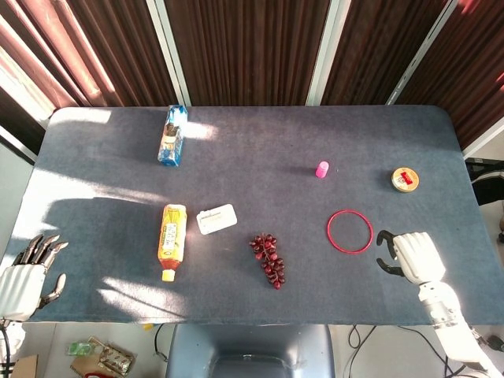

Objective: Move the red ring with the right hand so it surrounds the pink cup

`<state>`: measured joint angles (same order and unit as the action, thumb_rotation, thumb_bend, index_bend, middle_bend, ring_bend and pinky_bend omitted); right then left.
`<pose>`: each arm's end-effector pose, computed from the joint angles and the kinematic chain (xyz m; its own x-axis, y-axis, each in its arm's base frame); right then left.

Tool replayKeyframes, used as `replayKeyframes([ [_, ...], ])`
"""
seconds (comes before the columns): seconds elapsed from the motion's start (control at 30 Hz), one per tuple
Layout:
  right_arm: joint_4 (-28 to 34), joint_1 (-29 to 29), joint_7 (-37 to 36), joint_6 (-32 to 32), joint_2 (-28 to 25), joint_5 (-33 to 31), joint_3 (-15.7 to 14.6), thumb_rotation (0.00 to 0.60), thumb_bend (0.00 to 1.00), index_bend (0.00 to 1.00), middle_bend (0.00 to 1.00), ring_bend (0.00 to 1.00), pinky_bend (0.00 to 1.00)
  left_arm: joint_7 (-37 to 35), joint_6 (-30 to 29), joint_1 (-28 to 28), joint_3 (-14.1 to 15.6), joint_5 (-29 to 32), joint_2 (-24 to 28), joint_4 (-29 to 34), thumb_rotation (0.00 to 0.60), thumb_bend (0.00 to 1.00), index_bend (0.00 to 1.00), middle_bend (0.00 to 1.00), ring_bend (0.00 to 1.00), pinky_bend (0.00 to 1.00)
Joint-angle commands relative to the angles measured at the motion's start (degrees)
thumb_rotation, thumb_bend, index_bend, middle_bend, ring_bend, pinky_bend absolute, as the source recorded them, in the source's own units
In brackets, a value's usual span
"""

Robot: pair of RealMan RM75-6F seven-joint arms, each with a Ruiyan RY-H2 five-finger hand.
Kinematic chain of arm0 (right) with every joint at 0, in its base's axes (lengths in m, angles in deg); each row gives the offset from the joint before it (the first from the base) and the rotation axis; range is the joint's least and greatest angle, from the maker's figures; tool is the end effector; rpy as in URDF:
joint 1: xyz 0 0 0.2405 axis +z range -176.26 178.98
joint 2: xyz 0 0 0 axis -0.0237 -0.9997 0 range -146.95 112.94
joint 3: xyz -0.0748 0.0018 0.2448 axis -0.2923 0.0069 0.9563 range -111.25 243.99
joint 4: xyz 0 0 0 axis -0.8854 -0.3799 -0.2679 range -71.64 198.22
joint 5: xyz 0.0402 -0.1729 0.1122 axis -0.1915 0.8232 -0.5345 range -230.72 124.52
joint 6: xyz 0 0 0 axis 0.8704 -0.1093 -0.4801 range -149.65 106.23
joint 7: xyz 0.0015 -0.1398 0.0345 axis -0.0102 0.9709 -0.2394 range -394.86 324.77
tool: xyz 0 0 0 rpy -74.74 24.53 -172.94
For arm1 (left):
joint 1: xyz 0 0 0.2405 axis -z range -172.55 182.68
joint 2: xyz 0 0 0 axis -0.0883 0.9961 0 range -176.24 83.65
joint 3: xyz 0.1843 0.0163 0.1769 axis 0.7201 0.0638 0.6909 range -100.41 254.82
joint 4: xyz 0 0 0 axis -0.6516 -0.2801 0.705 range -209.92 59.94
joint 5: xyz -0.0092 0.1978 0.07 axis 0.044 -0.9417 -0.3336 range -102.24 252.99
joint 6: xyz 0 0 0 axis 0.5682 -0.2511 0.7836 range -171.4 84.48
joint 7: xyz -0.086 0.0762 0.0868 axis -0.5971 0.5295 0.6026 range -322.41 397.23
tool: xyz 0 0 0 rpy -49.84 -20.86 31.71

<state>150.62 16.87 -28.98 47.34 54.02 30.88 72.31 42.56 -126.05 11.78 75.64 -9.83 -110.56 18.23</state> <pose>-0.2913 -0.2469 0.1003 0.4726 -0.1462 0.8691 -0.8783 -0.1594 0.4508 -0.3079 0.1858 0.1485 0.4620 0.0548 0.8852 0.8869 -0.0312 -0.4610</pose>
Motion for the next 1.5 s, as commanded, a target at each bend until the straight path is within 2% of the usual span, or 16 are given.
replayKeyframes([
  [0.03, -0.06, 1.01, -0.1, -1.53, 0.41, -1.09, 0.22, 0.6, 0.4, 0.64, 0.86, 0.88, 1.0, -0.08, -0.04, -0.02, -0.02, -0.01, 0.03, -0.01, 0.6, 0.45, 0.2, 0.11, 0.05, 0.23],
  [0.13, -1.16, 2.11, 0.04, -3.63, 1.33, -2.84, 0.59, 0.6, 0.44, 0.63, 0.86, 0.88, 1.0, -0.39, -0.16, -0.1, -0.06, 0.06, 0.14, -0.02, 0.6, 0.45, 0.2, 0.11, 0.05, 0.24],
  [0.23, -3.01, 3.9, -0.54, -7.61, 3.02, -5.94, 1.05, 0.6, 0.44, 0.62, 0.86, 0.88, 1.0, -0.68, -0.35, -0.18, 0.04, -0.24, 0.28, 0.01, 0.6, 0.45, 0.2, 0.12, 0.05, 0.24],
  [0.47, -5.93, 5.74, 1.05, -10.09, 5.62, -8.61, 1.2, 0.6, 0.44, 0.6, 0.86, 0.88, 1.0, -1.12, -0.43, -0.24, 0.16, -0.55, 0.48, 0.04, 0.6, 0.45, 0.21, 0.12, 0.05, 0.24],
  [1.2, -12.42, 8.13, 1.36, -13.71, 10.85, -10.52, -0.91, 0.6, 0.44, 0.63, 0.86, 0.88, 1.0, -2.26, -0.95, -0.48, 0.0, -0.7, 0.8, -0.05, 0.6, 0.45, 0.21, 0.13, 0.05, 0.24],
  [1.5, -14.89, 8.97, 0.94, -14.81, 12.45, -11.46, -0.82, 0.6, 0.44, 0.63, 0.86, 0.88, 1.0, -2.7, -0.95, -0.49, -0.07, -0.66, 0.89, -0.18, 0.6, 0.45, 0.21, 0.13, 0.06, 0.24],
])
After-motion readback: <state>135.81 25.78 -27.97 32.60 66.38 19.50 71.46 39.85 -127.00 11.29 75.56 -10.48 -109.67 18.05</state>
